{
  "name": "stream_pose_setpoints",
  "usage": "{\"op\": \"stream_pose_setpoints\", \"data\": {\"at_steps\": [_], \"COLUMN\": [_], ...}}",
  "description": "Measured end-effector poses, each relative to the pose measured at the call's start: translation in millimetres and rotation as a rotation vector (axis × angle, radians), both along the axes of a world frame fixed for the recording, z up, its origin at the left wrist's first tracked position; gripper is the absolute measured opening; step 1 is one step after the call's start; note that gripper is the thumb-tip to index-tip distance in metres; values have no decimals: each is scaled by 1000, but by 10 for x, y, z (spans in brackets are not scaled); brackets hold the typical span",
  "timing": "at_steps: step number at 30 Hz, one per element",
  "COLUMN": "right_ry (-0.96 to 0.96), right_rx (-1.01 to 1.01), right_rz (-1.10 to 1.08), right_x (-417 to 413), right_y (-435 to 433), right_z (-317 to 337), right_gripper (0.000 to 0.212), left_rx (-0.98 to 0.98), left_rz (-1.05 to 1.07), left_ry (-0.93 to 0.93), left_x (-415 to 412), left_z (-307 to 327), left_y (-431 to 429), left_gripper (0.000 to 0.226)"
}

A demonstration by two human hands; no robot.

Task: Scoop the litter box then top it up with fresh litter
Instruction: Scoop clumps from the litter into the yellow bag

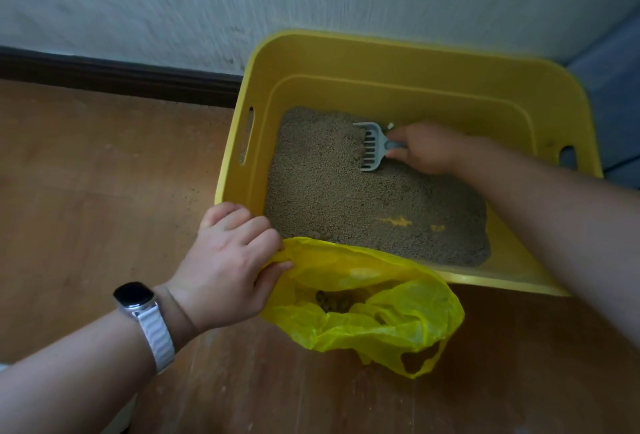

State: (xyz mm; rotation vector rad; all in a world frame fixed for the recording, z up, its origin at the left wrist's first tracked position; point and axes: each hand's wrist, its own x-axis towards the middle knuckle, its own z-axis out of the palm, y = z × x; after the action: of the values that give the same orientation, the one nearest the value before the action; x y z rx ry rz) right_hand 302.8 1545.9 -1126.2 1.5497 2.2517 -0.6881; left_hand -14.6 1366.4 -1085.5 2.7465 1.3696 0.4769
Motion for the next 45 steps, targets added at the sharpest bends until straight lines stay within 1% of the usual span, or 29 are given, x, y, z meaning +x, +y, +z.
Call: {"op": "stream_pose_setpoints", "data": {"at_steps": [4, 7, 11, 17, 21, 26, 29, 32, 38, 42, 45], "right_ry": [13, 33, 114, 247, 278, 337, 408, 486, 470, 441, 382], "right_rx": [-4, -2, -16, 22, 65, 74, 87, 96, 170, 188, 196], "right_rz": [20, 41, 36, -29, -54, -78, -103, -164, -306, -318, -336], "right_x": [-137, -295, -529, -651, -615, -604, -571, -485, -46, 200, 368], "right_y": [14, -4, -85, -284, -377, -494, -594, -702, -881, -1003, -1053], "right_z": [11, 10, -15, -90, -70, 70, 199, 364, 606, 711, 785], "right_gripper": [29, 24, 16, 21, 21, 22, 26, 24, 24, 27, 28], "left_rx": [8, 16, 18, 25, 10, -12, -31, -58, -95, -101, -124], "left_rz": [5, 6, 14, 23, 29, 40, 48, 51, 62, 93, 123], "left_ry": [3, 8, 13, 24, 36, 55, 72, 89, 128, 161, 177], "left_x": [9, 14, 15, 25, 24, 29, 33, 40, 49, 97, 116], "left_z": [3, 4, 5, 13, 16, 34, 50, 73, 111, 147, 154], "left_y": [1, 4, -1, 0, -8, -11, -14, -19, -27, -40, -53], "left_gripper": [32, 30, 30, 32, 31, 30, 30, 30, 29, 29, 30]}}
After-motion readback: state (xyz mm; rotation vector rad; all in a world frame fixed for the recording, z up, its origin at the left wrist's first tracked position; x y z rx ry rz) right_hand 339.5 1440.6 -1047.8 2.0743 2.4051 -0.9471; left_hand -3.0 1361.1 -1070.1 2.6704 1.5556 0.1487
